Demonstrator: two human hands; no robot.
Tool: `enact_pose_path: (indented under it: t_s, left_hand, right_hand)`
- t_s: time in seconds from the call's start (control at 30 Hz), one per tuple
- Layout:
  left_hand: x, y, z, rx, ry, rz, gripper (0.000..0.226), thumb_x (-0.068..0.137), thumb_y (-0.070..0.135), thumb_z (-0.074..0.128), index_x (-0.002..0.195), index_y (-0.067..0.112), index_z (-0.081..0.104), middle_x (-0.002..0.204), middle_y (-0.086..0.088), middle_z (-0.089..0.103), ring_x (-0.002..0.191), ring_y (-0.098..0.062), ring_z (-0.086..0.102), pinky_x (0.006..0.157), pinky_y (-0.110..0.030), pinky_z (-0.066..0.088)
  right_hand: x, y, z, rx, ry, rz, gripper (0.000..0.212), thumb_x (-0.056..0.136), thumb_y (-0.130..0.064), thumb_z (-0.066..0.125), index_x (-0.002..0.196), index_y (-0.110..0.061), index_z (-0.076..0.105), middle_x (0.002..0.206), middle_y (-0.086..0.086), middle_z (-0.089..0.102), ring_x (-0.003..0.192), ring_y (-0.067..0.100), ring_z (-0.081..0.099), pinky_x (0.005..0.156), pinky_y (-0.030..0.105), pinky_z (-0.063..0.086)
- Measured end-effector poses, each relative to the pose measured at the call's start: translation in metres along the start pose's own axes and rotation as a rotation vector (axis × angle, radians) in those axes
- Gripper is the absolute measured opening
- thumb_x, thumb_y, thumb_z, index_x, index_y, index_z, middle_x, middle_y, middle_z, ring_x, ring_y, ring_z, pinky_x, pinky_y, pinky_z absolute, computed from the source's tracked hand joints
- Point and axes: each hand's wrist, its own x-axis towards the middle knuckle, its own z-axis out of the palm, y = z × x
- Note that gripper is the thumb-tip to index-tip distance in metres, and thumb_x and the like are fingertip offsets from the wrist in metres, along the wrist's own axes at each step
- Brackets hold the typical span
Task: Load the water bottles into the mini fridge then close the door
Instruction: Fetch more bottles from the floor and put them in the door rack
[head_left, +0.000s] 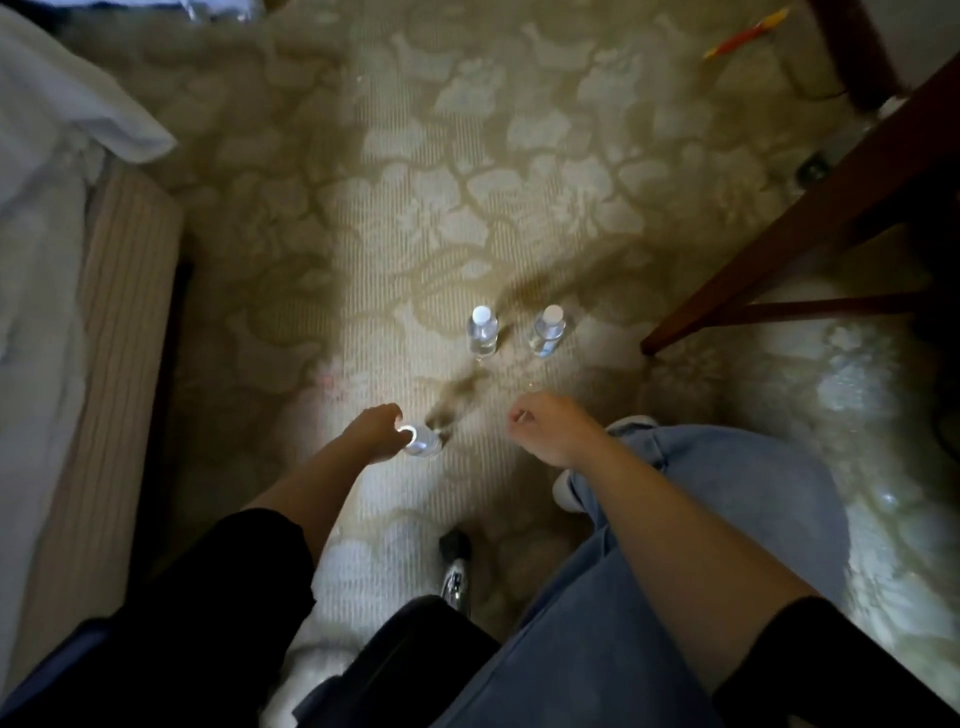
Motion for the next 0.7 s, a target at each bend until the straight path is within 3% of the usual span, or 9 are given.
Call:
enact_pose_path:
  t_s: [0.23,0.33,0.43,0.5,0.7]
  left_hand:
    - [0.051,-0.006,0.033,-0.014,-0.083,-0.158,0.053,0.092,0.024,0.055,0.136,0.002,0.035,0.129,-0.018,0.052,0.111,-0.03,0.056,0.086,-0.033,0.047]
    - [0.072,-0.003,0.04,-0.034,-0.14,-0.198,0.062,0.09,0.026,0.057,0.141,0.004,0.03,0.133,-0.019,0.049,0.113,-0.031,0.055,0.083,-0.032,0.047]
    - [0.087,0.004,0.047,0.02,-0.154,-0.215,0.055,0.091,0.021,0.057,0.138,0.001,0.036,0.133,-0.018,0.05,0.115,-0.031,0.055,0.085,-0.033,0.047]
    - [0.094,0.008,0.054,0.061,-0.123,-0.227,0.045,0.091,0.016,0.055,0.131,0.0,0.042,0.127,-0.018,0.054,0.112,-0.031,0.056,0.077,-0.032,0.045]
    - [0.1,0.014,0.066,0.143,0.02,-0.28,0.038,0.093,0.016,0.054,0.125,0.002,0.04,0.125,-0.019,0.046,0.108,-0.03,0.055,0.075,-0.029,0.046]
  right_hand:
    - [0.062,0.009,-0.008,0.118,0.005,0.095,0.025,0.09,-0.021,0.05,0.103,-0.004,0.064,0.097,0.018,0.068,0.086,0.028,0.065,0.082,0.041,0.052]
    - [0.08,0.016,-0.009,0.142,-0.007,0.113,0.029,0.091,-0.02,0.049,0.111,-0.003,0.061,0.105,0.021,0.066,0.095,0.034,0.065,0.089,0.048,0.05]
    - [0.094,0.025,-0.01,0.164,-0.01,0.125,0.024,0.092,-0.025,0.05,0.107,-0.01,0.06,0.101,0.012,0.065,0.095,0.029,0.065,0.086,0.044,0.052]
    - [0.101,0.026,-0.011,0.173,0.002,0.126,0.02,0.092,-0.026,0.051,0.105,-0.015,0.06,0.101,0.006,0.064,0.094,0.026,0.064,0.084,0.041,0.051]
    - [0.102,0.022,-0.012,0.163,-0.004,0.122,0.025,0.094,-0.024,0.05,0.109,-0.007,0.061,0.106,0.013,0.064,0.096,0.029,0.062,0.089,0.045,0.051]
